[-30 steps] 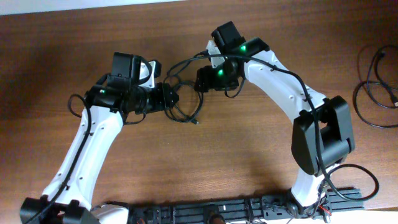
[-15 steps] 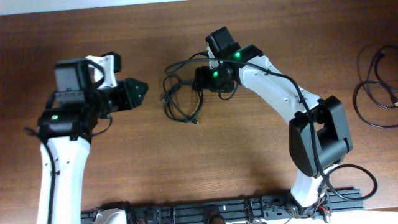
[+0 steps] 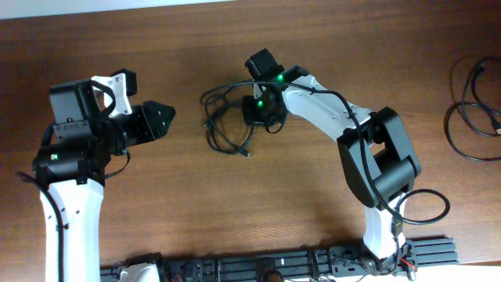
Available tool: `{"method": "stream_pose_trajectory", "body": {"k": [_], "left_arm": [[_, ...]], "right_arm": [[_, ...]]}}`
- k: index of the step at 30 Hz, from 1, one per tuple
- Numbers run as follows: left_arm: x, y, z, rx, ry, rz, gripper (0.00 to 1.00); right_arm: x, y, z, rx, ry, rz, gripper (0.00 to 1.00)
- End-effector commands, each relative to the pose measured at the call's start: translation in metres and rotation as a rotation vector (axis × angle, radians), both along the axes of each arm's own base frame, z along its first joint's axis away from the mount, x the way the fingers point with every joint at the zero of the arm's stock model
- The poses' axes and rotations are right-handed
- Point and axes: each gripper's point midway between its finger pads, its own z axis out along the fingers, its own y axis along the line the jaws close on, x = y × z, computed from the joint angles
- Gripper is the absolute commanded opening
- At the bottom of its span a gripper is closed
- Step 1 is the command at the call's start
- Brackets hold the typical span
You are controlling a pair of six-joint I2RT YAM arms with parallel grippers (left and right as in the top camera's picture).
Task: Untangle cables
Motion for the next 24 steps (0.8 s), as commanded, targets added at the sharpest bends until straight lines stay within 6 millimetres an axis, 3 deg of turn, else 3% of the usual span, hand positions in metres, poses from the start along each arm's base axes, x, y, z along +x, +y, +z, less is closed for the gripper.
{"method": "stream_pose_trajectory", "body": {"k": [1,4,6,8,9,10,17,24], "left_arm": [[-0.002,-0.001,0.007,-0.003,-0.027,-0.018,0.50],[-0.004,-0.001,0.005,-0.004,-0.018,-0.018,0.50],[-0.004,-0.002,0.005,-0.004,-0.015,-0.018,0.50],[-0.005,-0.002,0.005,-0.004,-0.012,-0.018,0.50],[-0.005,-0.002,0.005,-0.004,-0.011,-0.018,0.50],[-0.005,-0.002,0.005,-0.004,-0.012,-0.018,0.50],[-0.005,-0.002,0.005,-0.004,-0.012,-0.018,0.51],[-0.009,-0.015,0.010,-0.044,-0.036,-0.095,0.59]], "right_arm": [[0.002,0.009,0.001,0.033,-0.015,0.016,0.04],[0.013,0.023,0.023,0.110,-0.050,0.033,0.04],[0.024,0.030,0.049,0.148,-0.110,0.046,0.04],[0.038,0.038,0.094,0.196,-0.209,0.057,0.04],[0.044,0.041,0.130,0.221,-0.285,0.073,0.04],[0.045,0.041,0.151,0.235,-0.318,0.073,0.04],[0.029,0.034,0.270,0.306,-0.529,0.130,0.04],[0.015,0.025,0.362,0.398,-0.737,0.136,0.04]]}}
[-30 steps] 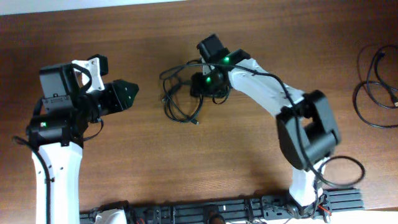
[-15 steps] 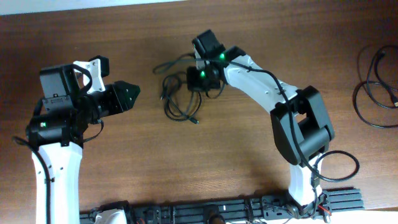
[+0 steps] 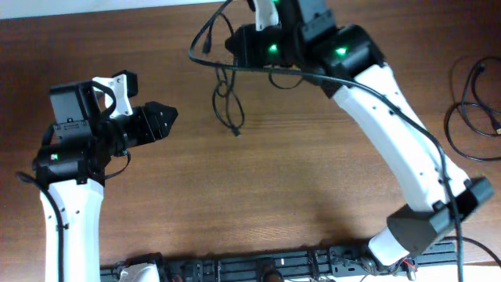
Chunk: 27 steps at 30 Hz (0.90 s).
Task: Untangle cables
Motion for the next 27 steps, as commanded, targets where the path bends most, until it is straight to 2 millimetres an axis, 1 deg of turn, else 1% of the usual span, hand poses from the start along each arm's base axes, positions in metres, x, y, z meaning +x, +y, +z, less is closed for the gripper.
{"method": "stream_pose_trajectory", "body": {"k": [1,3,6,9,12,15,17,21,25,26,27], "left_arm": [[-0.008,-0.018,0.014,-0.042,-0.073,-0.131,0.59],[-0.013,-0.028,0.021,-0.077,-0.101,-0.198,0.59],[-0.015,-0.033,0.024,-0.107,-0.102,-0.219,0.60],[-0.018,-0.038,0.028,-0.151,-0.094,-0.230,0.60],[-0.017,-0.038,0.028,-0.203,-0.037,-0.168,0.55],[-0.014,-0.038,0.031,-0.241,-0.011,-0.124,0.55],[-0.011,-0.043,0.034,-0.255,-0.013,-0.121,0.55],[-0.004,-0.052,0.029,-0.188,-0.027,-0.103,0.57],[0.001,-0.072,0.037,-0.173,-0.093,-0.166,0.58],[0.001,-0.076,0.039,-0.173,-0.107,-0.180,0.57],[0.001,-0.078,0.040,-0.170,-0.114,-0.185,0.52]], "right_arm": [[-0.011,-0.002,0.056,0.068,-0.124,0.011,0.04],[-0.010,-0.006,0.071,0.098,-0.137,-0.027,0.04],[-0.010,-0.006,0.083,0.115,-0.161,-0.029,0.04],[-0.010,-0.006,0.083,0.115,-0.161,-0.028,0.04],[-0.008,-0.007,0.084,0.125,-0.151,-0.052,0.04],[-0.003,-0.009,0.086,0.138,-0.151,-0.089,0.04],[-0.004,-0.003,0.093,0.158,-0.170,-0.087,0.04],[-0.009,0.011,0.104,0.200,-0.196,-0.074,0.04],[-0.013,0.020,0.102,0.207,-0.179,-0.092,0.04],[-0.014,0.023,0.101,0.206,-0.175,-0.084,0.04],[-0.016,0.026,0.100,0.205,-0.172,-0.077,0.04]]}}
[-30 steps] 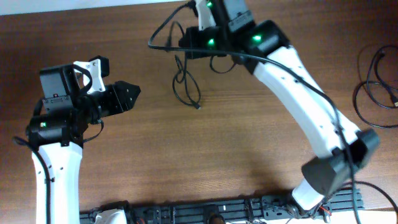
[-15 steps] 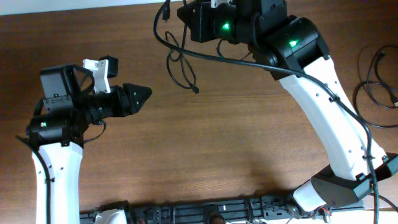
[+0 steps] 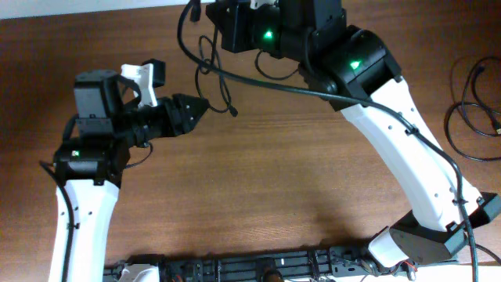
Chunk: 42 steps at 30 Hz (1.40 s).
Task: Untangle cables
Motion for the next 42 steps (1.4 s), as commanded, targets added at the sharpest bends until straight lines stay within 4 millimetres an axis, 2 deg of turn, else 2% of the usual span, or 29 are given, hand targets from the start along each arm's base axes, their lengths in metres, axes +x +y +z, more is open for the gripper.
{"method": "stream_pose_trajectory", "body": {"k": [1,8,9,10,11,15,21,24,27,28,32,34,37,40,42], "left_arm": [[0.002,-0.005,0.002,0.020,-0.021,0.008,0.50],[0.005,0.007,-0.008,0.082,0.003,0.072,0.46],[0.006,0.010,-0.011,0.100,0.007,0.089,0.38],[0.007,0.014,-0.013,0.116,0.012,0.106,0.09],[0.008,0.017,-0.016,0.133,0.017,0.123,0.00],[0.008,0.019,-0.018,0.142,0.024,0.130,0.00],[0.006,0.042,-0.036,0.263,0.075,0.222,0.00],[0.003,0.060,-0.048,0.348,0.113,0.289,0.00],[0.005,0.076,-0.050,0.371,0.128,0.341,0.00],[0.007,0.088,-0.050,0.368,0.135,0.381,0.00],[0.011,0.128,-0.050,0.364,0.153,0.494,0.00],[0.010,0.148,-0.050,0.370,0.156,0.532,0.00],[0.006,0.167,-0.051,0.355,0.174,0.573,0.00],[0.006,0.170,-0.048,0.310,0.160,0.553,0.00],[0.004,0.174,-0.048,0.309,0.166,0.562,0.00]], "right_arm": [[-0.009,0.004,0.016,0.029,-0.023,-0.003,0.04],[-0.014,0.010,0.018,0.041,-0.022,0.032,0.04],[-0.015,0.011,0.019,0.045,-0.020,0.039,0.04],[-0.016,0.012,0.019,0.049,-0.017,0.044,0.04],[-0.017,0.013,0.020,0.055,-0.018,0.054,0.04],[-0.016,0.012,0.020,0.055,-0.020,0.051,0.04],[0.004,-0.020,0.023,0.051,-0.026,-0.031,0.04],[0.009,-0.049,0.033,0.044,-0.052,-0.081,0.04],[0.009,-0.089,0.049,0.030,-0.093,-0.149,0.04],[0.006,-0.111,0.057,0.022,-0.111,-0.190,0.04],[-0.003,-0.171,0.075,0.014,-0.145,-0.320,0.04],[-0.010,-0.212,0.084,0.009,-0.154,-0.418,0.04],[-0.021,-0.255,0.088,-0.028,-0.170,-0.523,0.04],[-0.028,-0.284,0.084,-0.053,-0.153,-0.599,0.04],[-0.030,-0.293,0.081,-0.058,-0.136,-0.620,0.04]]}}
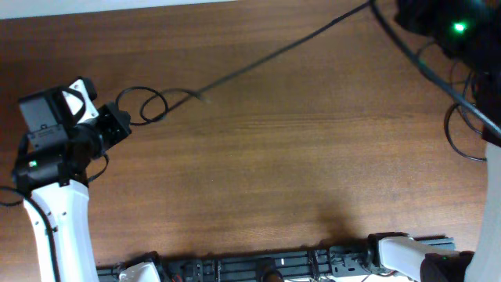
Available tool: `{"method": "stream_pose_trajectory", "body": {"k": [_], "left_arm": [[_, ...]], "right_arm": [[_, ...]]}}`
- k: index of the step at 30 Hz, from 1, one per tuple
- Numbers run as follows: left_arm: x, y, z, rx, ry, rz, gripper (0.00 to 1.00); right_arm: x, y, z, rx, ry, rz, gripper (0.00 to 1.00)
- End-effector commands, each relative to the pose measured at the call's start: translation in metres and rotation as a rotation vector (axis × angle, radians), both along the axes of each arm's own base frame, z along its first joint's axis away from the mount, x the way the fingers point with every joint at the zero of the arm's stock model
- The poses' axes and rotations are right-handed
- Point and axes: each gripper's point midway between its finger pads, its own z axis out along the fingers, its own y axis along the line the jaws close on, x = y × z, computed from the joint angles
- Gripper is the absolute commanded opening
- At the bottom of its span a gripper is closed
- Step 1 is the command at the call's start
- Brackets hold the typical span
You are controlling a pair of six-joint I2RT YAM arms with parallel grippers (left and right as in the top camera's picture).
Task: Untangle cables
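Note:
One black cable (274, 55) runs taut across the table from upper right to left and ends in a few loose loops (153, 106) on the wood. At the far left, my left gripper (119, 119) is shut on the looped end. My right gripper (385, 8) is raised high at the top right edge, close to the camera. The cable's other end runs up into it, but its fingers are mostly hidden by the arm's black body.
A second heap of black cables (470, 117) lies at the table's right edge, partly under the right arm. The arms' mounting rail (274, 266) runs along the front edge.
The left gripper was open by the hanging bundle at mid-table and is now shut on the cable's end at the far left. The right gripper has moved to the top right. The cable is pulled out straight.
The right gripper was down on a tangled bundle at mid-table with the left gripper open nearby. The bundle then hung from the raised right gripper, and the left gripper came up to it. Now the arms are far apart with one cable stretched between them.

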Motion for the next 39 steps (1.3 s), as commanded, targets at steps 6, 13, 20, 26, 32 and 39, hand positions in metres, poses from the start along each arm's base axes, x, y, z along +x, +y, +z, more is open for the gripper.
{"method": "stream_pose_trajectory", "body": {"k": [6,13,20,26,32,39], "left_arm": [[-0.002,-0.019,0.014,-0.076,-0.078,-0.154,0.00],[-0.015,-0.077,0.056,-0.307,-0.266,-0.485,0.01],[-0.027,-0.111,0.078,-0.427,-0.336,-0.646,0.04],[-0.029,-0.140,0.091,-0.490,-0.337,-0.714,0.04],[-0.025,-0.161,0.108,-0.583,-0.308,-0.709,0.04],[-0.023,-0.169,0.106,-0.646,-0.216,-0.634,0.03]], "right_arm": [[-0.004,-0.015,0.007,-0.025,-0.026,-0.014,0.61],[-0.007,0.004,-0.016,-0.048,0.048,0.125,0.83],[-0.024,0.020,-0.042,-0.148,0.106,0.283,0.83],[-0.046,0.036,-0.070,-0.268,0.148,0.477,0.79],[-0.072,0.087,-0.093,-0.354,0.125,0.806,0.66],[-0.091,0.153,-0.113,-0.436,0.073,1.098,0.68]]}}
